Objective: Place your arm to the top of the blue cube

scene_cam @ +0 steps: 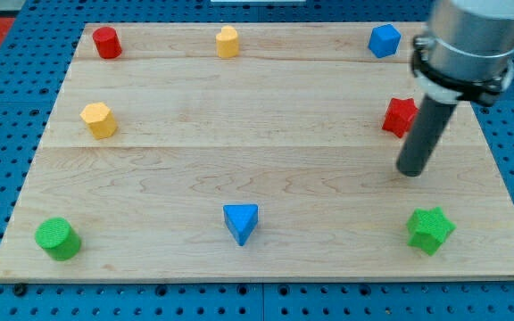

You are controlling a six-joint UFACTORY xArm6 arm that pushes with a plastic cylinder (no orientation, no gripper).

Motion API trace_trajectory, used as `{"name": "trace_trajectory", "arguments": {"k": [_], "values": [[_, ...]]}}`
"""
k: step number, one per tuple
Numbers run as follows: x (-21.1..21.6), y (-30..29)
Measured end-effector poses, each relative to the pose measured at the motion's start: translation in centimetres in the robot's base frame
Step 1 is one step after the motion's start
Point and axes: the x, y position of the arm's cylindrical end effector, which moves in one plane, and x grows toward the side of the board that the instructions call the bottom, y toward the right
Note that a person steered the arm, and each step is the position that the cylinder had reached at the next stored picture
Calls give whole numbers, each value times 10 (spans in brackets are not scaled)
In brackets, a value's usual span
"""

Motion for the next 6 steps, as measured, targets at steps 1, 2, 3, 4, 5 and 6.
{"name": "trace_trajectory", "arguments": {"k": [1,2,3,4,5,6], "values": [[-45,30],[-93,70],[-164,99],[-225,105],[-228,109],[-253,109]]}}
